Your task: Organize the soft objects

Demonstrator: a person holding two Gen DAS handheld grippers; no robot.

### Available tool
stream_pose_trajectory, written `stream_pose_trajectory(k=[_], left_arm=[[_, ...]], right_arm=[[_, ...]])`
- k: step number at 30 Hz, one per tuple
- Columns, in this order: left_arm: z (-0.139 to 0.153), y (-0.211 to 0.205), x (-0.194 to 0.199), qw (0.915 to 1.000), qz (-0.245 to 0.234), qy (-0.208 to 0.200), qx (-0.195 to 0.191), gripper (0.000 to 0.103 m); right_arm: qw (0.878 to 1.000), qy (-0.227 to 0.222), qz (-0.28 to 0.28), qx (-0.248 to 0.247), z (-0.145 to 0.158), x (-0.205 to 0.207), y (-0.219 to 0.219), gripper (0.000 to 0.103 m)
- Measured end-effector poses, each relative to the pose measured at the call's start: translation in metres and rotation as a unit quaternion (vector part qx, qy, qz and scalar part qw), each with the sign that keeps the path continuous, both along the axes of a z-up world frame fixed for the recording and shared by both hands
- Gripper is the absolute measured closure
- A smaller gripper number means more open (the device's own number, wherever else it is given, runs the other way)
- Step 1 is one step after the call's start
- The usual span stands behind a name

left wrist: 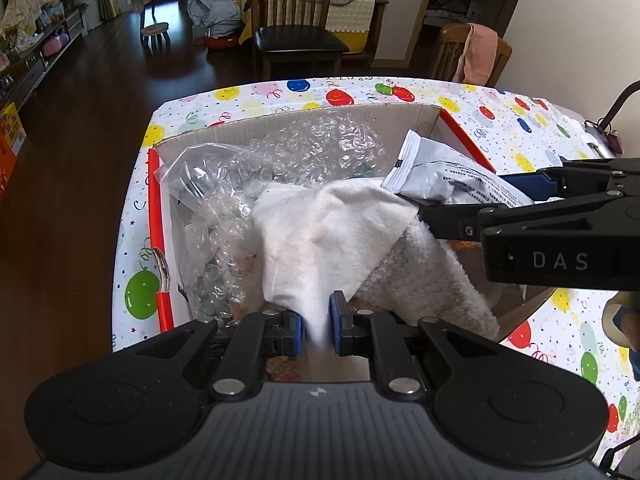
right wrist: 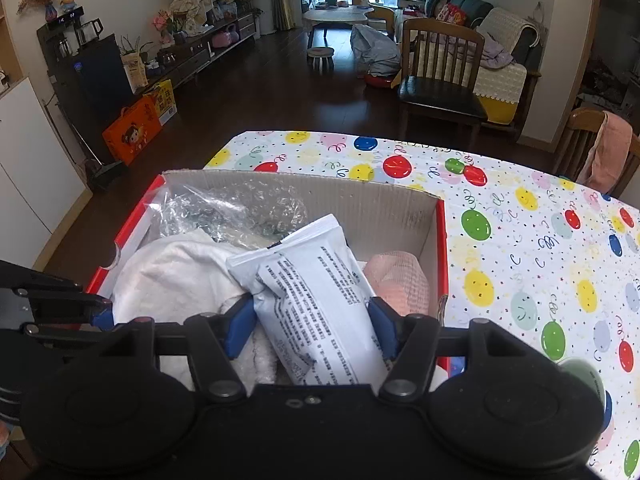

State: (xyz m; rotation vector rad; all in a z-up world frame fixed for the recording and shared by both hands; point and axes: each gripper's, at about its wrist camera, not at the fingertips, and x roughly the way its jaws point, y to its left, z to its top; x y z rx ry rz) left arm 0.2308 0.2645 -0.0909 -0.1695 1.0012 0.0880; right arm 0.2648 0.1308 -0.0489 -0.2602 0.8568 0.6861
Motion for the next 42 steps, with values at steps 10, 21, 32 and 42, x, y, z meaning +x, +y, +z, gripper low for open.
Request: stream_pose_trajectory(k=[10,21,32,42], left_arm=[[-0.001,0.008,-0.004,0.9997,0.012,0.005,-0.021,0.086],[0.015,0.002,-0.020,0.9997,0.007,-0.023,0.000,0.022],[0.063,-0.015,-0.055,0.9949,0.002,-0.099,0.022,0.022],[0.103,-0.043,-0.089,0.9864,-0.003,-0.158,0.043,0.018]], right_arm=[[1.000,0.001,0.002,0.008,0.003,0.002,-0.002,0.038],[0.999,-0.021,0.017,0.029,0.024,-0.013,-0.016,0.024],[0.993,-0.056,0.047,0.091,0.066,-0.052,-0.055,0.016],[0.980,-0.097,0.066,0.162,0.092,-0.090,-0.100,0.007]])
